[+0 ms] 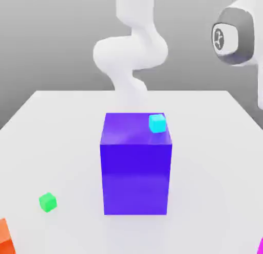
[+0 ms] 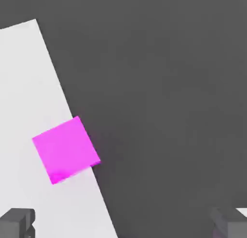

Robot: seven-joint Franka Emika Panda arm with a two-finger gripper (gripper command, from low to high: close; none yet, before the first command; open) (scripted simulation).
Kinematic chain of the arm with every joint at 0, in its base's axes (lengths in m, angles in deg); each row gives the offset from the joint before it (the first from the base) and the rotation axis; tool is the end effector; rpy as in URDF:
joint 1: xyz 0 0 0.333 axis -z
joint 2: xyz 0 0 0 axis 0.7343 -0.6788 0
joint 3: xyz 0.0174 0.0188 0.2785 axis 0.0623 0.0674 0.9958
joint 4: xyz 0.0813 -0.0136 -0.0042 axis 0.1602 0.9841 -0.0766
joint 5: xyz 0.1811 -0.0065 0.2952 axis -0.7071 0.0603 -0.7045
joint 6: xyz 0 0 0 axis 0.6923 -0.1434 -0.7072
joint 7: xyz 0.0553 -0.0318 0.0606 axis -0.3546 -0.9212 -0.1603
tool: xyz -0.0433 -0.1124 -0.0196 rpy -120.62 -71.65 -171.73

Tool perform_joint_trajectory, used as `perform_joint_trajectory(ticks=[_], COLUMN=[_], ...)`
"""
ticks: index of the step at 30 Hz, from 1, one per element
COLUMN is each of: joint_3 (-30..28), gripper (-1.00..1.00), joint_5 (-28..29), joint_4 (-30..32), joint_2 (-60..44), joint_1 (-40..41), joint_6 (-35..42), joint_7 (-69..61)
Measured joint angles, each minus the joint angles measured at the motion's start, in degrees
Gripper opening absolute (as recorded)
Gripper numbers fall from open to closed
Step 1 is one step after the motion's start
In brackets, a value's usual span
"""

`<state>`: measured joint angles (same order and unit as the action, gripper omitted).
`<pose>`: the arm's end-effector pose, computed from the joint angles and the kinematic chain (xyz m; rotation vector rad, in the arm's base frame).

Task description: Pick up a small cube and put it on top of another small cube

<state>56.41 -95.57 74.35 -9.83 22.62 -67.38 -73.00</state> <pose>0.5117 0.2341 0.3111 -2.9276 -0.8058 -0.1922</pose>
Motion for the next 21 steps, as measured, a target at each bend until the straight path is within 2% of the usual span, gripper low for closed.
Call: perform_joint_trajectory(ticks=[6,10,11,17,21], joint_3=[1.67,1.63,1.6,1.58,1.71], gripper=[0.0,0.0,-1.0,-1.0,-1.0], joint_5=[6.49,8.4,8.48,8.39,8.18], joint_4=[-2.93,-4.64,-4.91,-5.05,-3.96], joint_2=[-11.39,-19.54,-20.95,-21.64,-15.82], joint_1=[-3.23,-4.22,-4.26,-4.29,-4.24], joint_6=[-2.04,-7.11,-8.22,-8.61,-3.88], joint_7=[-6.44,-7.47,-7.5,-7.6,-7.8])
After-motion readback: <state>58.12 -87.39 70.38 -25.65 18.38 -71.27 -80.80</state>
